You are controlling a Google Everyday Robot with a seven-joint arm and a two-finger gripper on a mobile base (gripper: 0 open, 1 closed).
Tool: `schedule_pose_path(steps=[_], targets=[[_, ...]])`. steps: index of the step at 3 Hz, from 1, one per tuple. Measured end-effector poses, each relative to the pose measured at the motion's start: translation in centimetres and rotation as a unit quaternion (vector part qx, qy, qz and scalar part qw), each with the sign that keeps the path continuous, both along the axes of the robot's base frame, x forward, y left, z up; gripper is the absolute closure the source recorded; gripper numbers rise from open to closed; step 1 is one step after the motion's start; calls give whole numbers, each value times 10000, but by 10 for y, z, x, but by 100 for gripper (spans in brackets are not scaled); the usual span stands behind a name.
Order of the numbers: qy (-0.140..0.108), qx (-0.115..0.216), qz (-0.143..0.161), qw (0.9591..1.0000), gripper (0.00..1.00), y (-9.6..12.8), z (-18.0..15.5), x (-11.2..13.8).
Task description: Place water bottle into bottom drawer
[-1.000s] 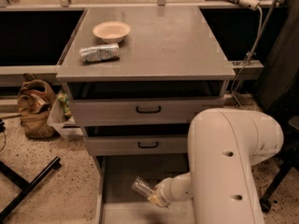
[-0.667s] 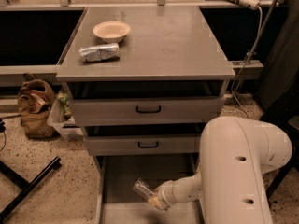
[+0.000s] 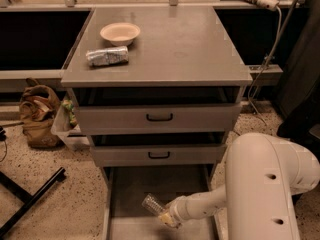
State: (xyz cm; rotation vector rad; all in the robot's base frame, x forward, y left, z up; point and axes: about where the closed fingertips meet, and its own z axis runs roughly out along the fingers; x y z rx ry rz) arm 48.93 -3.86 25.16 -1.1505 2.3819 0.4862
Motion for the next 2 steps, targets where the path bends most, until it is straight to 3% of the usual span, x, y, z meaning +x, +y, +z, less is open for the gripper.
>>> schedule_pose_path(steps=[2], targets=[[313, 175, -33, 9994, 100, 7, -56, -12]])
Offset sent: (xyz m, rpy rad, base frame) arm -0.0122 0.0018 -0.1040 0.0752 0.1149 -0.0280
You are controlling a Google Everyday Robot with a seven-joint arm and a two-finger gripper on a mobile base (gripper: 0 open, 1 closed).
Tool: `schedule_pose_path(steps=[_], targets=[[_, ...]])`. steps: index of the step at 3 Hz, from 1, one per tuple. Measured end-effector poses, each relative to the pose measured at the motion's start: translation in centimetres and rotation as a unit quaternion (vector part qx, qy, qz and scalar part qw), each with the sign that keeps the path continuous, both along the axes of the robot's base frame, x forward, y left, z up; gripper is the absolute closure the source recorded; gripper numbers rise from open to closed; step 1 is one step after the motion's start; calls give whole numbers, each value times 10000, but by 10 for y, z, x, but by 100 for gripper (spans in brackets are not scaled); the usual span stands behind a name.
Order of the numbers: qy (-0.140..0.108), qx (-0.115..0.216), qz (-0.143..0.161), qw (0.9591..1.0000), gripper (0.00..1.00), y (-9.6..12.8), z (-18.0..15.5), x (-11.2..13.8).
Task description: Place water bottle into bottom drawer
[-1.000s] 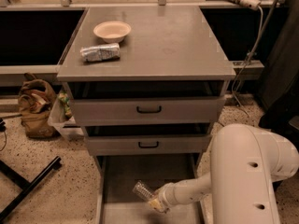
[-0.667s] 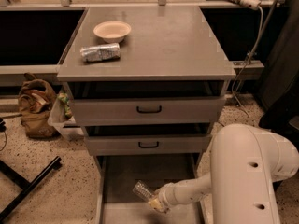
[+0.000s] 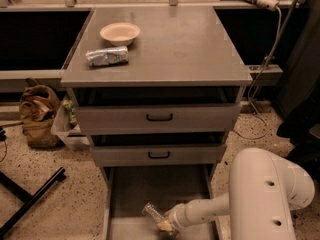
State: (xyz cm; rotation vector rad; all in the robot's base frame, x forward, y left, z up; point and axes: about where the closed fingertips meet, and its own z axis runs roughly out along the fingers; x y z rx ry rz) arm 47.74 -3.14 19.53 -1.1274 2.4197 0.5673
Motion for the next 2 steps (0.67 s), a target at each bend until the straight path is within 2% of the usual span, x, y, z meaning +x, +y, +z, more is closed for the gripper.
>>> schedule_pose_path(steps=[1, 2], targets=[[144, 176, -68, 9997, 100, 1, -23, -3], [178, 195, -96, 9996, 95, 1, -27, -2]])
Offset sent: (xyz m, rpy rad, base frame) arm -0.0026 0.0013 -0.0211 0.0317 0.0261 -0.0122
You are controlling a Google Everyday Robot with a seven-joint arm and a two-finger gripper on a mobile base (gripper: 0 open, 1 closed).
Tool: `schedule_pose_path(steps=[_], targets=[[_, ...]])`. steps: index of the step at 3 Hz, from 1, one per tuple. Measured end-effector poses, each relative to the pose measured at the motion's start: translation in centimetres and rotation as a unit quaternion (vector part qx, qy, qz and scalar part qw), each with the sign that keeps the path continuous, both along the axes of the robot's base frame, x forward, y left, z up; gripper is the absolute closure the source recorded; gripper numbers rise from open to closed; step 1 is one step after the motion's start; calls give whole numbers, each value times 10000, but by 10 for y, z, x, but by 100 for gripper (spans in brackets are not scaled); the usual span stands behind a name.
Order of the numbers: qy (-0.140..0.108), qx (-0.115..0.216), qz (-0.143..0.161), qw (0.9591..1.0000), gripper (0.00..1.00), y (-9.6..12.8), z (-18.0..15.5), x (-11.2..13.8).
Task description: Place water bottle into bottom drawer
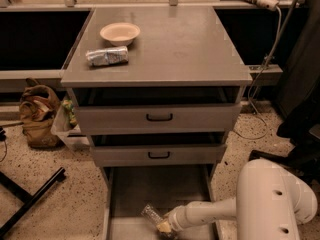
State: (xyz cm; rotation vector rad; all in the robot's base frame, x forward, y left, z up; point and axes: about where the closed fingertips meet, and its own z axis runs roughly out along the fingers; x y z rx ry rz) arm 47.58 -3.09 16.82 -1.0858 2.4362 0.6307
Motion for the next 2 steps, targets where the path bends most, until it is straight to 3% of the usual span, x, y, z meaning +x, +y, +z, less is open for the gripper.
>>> schedule_pose_path(steps=[2], targets=[[62, -34, -23, 10000, 100, -2, -15, 1]])
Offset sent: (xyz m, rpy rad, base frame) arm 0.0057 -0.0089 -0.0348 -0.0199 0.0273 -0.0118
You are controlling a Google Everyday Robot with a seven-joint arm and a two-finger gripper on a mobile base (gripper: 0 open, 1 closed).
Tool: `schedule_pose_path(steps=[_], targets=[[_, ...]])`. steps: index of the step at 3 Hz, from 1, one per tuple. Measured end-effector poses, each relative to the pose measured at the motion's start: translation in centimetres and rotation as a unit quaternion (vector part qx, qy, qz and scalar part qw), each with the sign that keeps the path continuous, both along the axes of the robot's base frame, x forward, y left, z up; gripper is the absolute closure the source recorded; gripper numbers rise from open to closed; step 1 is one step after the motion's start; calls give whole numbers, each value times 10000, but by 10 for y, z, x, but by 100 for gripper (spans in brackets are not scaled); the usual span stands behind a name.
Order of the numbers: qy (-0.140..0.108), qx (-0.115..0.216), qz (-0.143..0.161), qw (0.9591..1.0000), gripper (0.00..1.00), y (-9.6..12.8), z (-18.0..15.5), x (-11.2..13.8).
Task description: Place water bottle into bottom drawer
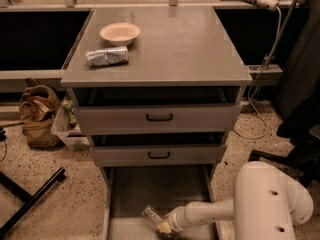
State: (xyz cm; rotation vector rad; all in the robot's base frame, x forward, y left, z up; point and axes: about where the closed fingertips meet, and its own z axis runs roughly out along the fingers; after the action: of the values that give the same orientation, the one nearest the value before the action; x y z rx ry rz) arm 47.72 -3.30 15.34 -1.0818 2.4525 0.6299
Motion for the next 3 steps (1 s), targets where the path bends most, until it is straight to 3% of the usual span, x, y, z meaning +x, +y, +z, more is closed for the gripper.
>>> schedule_pose_path(steps=[1, 3], targets=[[0, 0, 0, 10000, 82, 0, 0, 0], [0, 0, 0, 10000, 34, 0, 0, 0]])
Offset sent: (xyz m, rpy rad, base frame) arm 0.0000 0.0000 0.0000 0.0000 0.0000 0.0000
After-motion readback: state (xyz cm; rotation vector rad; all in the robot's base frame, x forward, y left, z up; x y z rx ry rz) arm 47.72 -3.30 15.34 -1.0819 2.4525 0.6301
